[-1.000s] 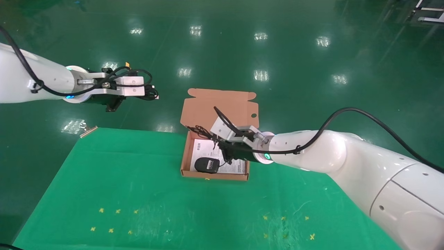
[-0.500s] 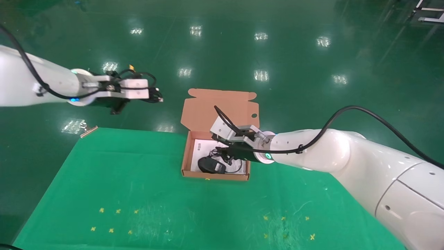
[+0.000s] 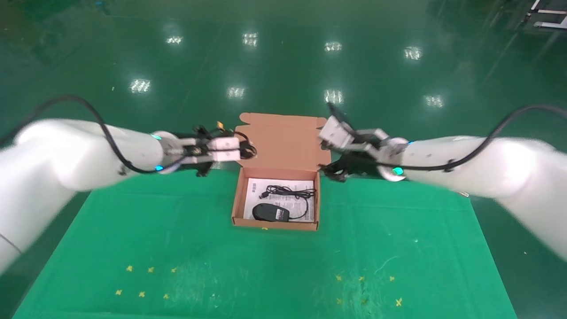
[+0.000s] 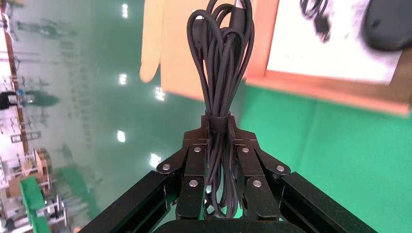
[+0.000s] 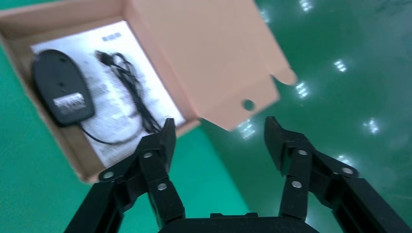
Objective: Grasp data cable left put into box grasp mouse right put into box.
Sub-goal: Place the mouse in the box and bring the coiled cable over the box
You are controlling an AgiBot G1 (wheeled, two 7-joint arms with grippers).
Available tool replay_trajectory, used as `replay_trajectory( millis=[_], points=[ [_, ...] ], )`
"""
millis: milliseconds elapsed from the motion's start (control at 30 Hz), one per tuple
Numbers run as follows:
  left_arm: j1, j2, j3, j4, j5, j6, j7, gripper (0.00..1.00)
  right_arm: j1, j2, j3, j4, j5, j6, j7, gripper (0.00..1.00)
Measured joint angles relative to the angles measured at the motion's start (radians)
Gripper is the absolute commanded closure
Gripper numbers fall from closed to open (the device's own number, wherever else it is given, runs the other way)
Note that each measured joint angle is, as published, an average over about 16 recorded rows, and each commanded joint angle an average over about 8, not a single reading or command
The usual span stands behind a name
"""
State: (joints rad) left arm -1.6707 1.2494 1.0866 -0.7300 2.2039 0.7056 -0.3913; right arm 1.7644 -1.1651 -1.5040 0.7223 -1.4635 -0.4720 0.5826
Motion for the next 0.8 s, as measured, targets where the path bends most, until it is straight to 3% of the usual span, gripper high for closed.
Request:
replay_trajectory(
  millis=[433, 800],
  points=[
    [0.093, 0.095, 0.02, 0.069, -0.101, -0.126, 0.109, 1.0, 0.092, 0.185, -0.061, 0.215, -0.149, -0.025, 0.183, 0.0],
    [0.12, 0.117, 0.085, 0.066, -0.23, -0.165, 0.184, 1.0, 0.139, 0.265, -0.095, 0.353, -0.29, -0.048, 0.357, 0.0]
  ],
)
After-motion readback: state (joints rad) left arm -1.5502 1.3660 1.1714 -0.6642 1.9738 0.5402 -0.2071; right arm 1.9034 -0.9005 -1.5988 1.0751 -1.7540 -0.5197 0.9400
